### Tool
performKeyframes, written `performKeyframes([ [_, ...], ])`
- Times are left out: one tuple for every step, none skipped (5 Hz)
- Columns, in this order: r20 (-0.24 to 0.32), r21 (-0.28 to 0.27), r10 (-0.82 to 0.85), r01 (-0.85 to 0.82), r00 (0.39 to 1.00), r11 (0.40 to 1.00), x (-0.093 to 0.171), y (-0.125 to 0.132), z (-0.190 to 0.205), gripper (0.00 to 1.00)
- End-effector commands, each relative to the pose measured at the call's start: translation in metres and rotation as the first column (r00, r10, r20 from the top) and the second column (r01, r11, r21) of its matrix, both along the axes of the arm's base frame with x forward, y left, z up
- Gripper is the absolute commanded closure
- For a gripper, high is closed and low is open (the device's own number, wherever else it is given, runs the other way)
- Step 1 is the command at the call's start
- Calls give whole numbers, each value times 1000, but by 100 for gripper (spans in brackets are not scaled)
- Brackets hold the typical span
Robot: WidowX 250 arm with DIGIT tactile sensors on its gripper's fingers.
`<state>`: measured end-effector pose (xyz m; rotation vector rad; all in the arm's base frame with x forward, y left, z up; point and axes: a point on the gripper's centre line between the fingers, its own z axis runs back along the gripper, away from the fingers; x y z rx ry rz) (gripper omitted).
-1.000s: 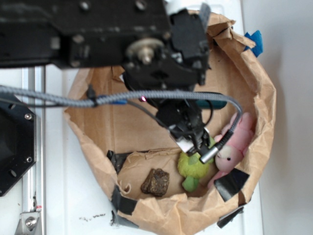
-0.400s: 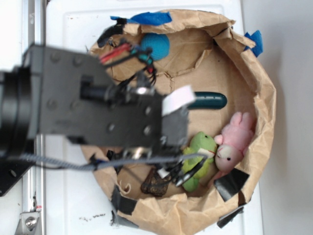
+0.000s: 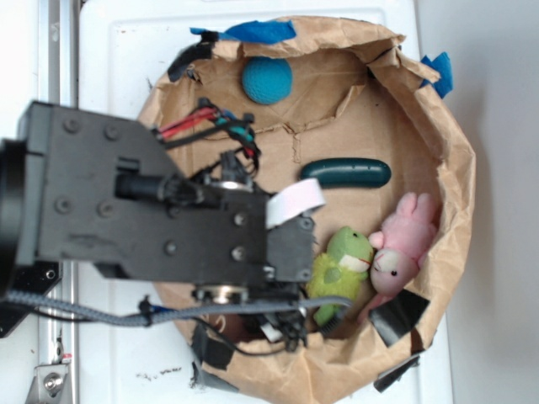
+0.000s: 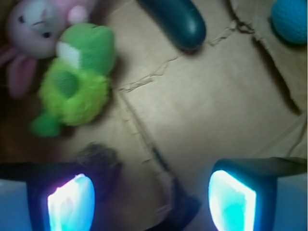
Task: Grab the rock.
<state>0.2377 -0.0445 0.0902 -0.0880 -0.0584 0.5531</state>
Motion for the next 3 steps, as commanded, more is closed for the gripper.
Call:
performKeyframes([
  [48,-53,50,-47,998,997,11,3,8,0],
  [47,-65,48,-45,998,997,7,-5,4,0],
  [62,-89,63,-57,996,994,-4,-17,2,0],
])
